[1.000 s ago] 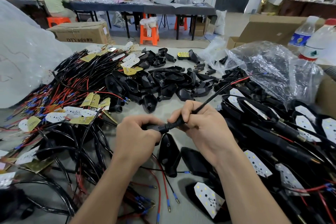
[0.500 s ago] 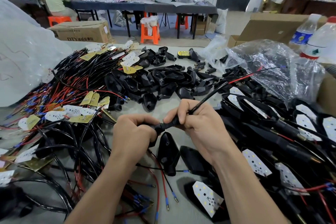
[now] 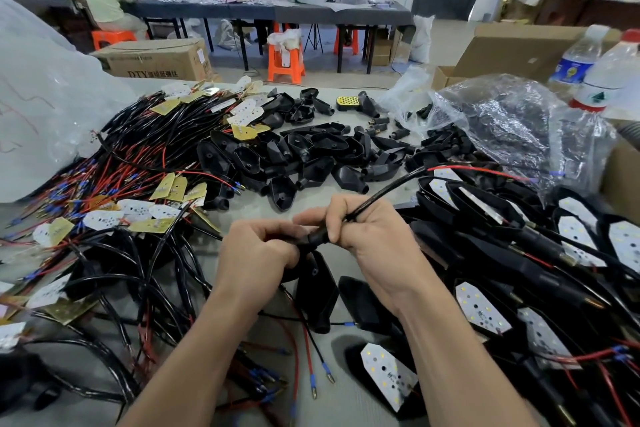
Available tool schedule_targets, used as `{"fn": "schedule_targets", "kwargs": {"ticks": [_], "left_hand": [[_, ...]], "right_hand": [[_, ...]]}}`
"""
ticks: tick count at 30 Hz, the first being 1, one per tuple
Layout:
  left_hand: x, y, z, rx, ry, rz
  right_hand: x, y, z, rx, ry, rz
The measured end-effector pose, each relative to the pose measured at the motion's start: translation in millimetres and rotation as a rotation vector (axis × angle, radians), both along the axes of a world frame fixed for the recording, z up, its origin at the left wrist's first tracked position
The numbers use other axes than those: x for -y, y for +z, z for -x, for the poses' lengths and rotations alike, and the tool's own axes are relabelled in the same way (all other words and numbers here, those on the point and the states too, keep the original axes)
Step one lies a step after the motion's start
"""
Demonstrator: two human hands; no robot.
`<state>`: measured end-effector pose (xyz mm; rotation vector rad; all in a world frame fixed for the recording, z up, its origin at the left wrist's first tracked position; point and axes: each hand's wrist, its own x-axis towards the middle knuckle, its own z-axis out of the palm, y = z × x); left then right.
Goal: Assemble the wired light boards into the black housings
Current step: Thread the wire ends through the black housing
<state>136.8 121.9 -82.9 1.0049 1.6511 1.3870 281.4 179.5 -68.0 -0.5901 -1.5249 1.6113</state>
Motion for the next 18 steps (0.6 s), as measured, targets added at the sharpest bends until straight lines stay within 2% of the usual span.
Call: {"fn": "schedule_targets", "kwargs": {"ticks": [4,13,18], "left_hand": [[-1.7,-1.4,0.9,0.009,-0.062,-0.021],[-5.8,-3.4,6.3,0.056,-0.034,-0.087],[-4.4,-1.2,10.1,-0.145,0.150,-0.172]], "right_hand": [[0.4,-4.5,2.2,0.010,-0.009,0.049],[-1.1,-9.0,-0.2,0.067,-0.127,0.144],[-4.0,-7.7,-0.2,-0.026,-0.347,0.230]]}}
